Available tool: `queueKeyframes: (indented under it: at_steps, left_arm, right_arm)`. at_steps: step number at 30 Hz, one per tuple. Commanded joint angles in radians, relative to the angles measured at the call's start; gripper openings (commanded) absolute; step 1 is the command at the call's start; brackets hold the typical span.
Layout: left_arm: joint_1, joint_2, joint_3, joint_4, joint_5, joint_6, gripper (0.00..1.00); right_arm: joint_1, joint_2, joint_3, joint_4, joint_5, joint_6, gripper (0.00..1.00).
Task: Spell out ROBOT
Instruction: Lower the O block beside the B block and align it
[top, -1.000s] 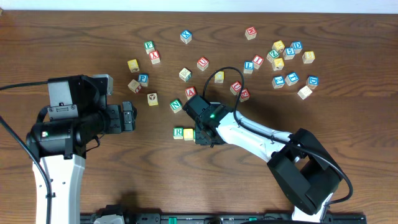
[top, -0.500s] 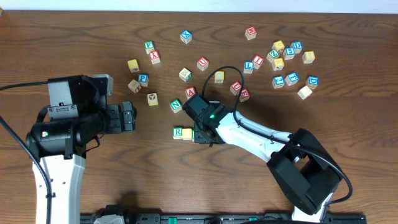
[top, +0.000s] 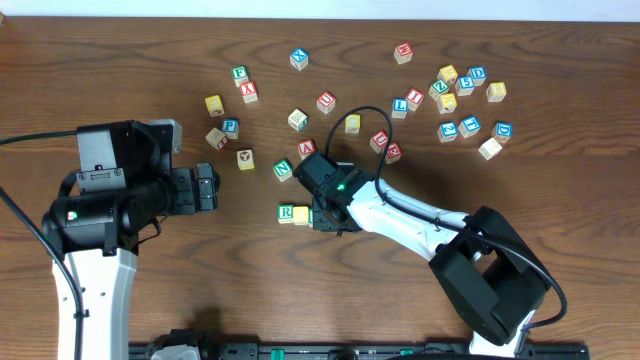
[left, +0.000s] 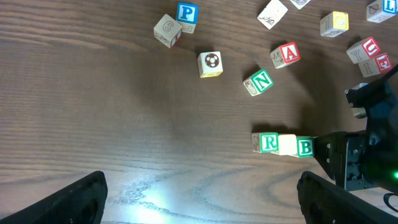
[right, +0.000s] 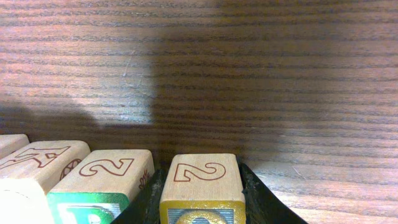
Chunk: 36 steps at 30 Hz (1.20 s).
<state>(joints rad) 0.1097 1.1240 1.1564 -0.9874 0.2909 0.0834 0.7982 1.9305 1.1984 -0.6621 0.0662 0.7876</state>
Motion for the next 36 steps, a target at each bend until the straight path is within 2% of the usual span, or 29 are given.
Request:
queueKeyframes:
  at_steps: [1, 7, 13, 36]
  left_arm:
    - [0.004, -0.002, 0.013, -0.002, 0.015, 0.013, 0.96]
    - [0.004, -0.002, 0.013, -0.002, 0.015, 0.013, 0.96]
    - [0.004, -0.002, 0.013, -0.002, 0.015, 0.013, 0.96]
    - [0.004, -0.002, 0.013, -0.002, 0.015, 0.013, 0.96]
  right_arm:
    - [0.007, 0.028, -0.016, -0.014, 0.026, 0.028, 0.27]
    - [0.007, 0.028, -0.016, -0.014, 0.036, 0.027, 0.31]
    - [0.007, 0.028, -0.016, -0.014, 0.036, 0.027, 0.53]
    - [-0.012, 0.028, -0.016, -0.015, 0.048, 0.027, 0.54]
